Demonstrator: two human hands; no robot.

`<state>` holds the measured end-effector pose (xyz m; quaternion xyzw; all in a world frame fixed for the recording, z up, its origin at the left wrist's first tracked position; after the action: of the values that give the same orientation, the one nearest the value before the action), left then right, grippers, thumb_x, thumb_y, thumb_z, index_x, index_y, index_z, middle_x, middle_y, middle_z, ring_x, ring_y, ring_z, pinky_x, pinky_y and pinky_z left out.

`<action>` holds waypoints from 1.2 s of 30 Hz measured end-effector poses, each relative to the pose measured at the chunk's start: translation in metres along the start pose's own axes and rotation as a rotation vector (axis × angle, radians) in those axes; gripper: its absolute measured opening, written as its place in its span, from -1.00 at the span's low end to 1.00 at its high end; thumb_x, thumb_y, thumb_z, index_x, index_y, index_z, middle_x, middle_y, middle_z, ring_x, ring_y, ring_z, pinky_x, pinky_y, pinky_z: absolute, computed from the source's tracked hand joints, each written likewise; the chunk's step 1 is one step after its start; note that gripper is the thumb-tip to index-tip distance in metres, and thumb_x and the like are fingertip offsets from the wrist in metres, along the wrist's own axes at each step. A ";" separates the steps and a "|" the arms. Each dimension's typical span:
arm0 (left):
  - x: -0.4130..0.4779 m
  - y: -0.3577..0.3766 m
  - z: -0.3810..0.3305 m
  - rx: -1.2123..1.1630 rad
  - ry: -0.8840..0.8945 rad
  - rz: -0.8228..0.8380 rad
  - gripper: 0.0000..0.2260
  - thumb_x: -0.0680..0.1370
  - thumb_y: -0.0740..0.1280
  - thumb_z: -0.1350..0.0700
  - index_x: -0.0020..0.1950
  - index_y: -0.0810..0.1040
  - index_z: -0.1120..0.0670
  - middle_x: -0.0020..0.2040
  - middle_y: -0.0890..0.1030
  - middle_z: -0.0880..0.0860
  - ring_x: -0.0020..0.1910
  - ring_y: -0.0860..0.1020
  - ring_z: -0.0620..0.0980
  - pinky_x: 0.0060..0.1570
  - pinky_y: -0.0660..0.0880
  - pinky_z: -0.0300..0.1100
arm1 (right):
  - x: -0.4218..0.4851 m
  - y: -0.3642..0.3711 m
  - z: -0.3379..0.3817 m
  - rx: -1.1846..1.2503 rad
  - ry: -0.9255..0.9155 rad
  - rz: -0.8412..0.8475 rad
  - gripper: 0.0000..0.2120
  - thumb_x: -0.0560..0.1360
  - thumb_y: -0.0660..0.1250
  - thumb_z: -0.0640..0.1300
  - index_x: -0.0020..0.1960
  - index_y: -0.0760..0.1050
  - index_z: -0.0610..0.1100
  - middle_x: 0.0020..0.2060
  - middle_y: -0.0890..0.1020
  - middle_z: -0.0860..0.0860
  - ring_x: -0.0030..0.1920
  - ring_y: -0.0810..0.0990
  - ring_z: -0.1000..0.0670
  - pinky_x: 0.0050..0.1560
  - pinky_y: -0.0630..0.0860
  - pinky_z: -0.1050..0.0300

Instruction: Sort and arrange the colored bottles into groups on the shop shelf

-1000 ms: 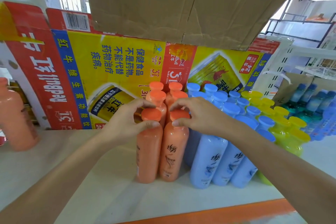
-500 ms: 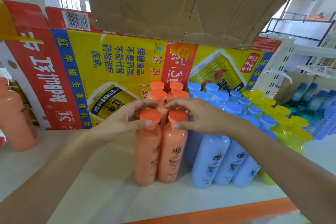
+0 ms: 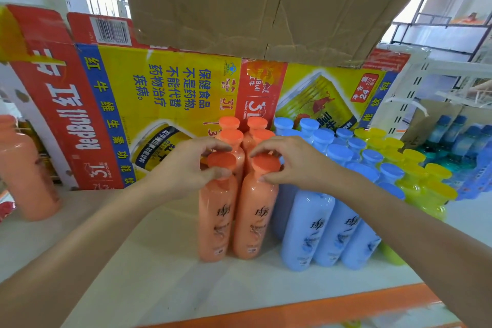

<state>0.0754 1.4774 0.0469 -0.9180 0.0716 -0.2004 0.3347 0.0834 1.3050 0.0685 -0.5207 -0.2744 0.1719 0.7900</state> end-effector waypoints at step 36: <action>-0.007 0.061 0.046 -0.094 0.044 -0.130 -0.32 0.24 0.54 0.29 0.27 0.32 0.05 0.15 0.32 -0.07 0.17 0.39 -0.07 0.03 0.50 -0.21 | 0.014 -0.004 -0.021 -0.117 -0.029 0.086 -0.63 0.36 0.43 -0.22 0.15 0.50 -0.13 0.01 0.51 0.05 -0.15 0.35 0.16 -0.18 0.27 0.47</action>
<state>0.0881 1.4596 -0.0263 -0.9308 0.0287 -0.2382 0.2758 0.1068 1.2957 0.0697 -0.5750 -0.2726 0.1969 0.7459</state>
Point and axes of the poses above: each hand's wrist, its own x-axis towards the middle knuckle, its own y-axis out of the palm, z = x × y, the point moved 5 cm from there along x, towards the middle knuckle
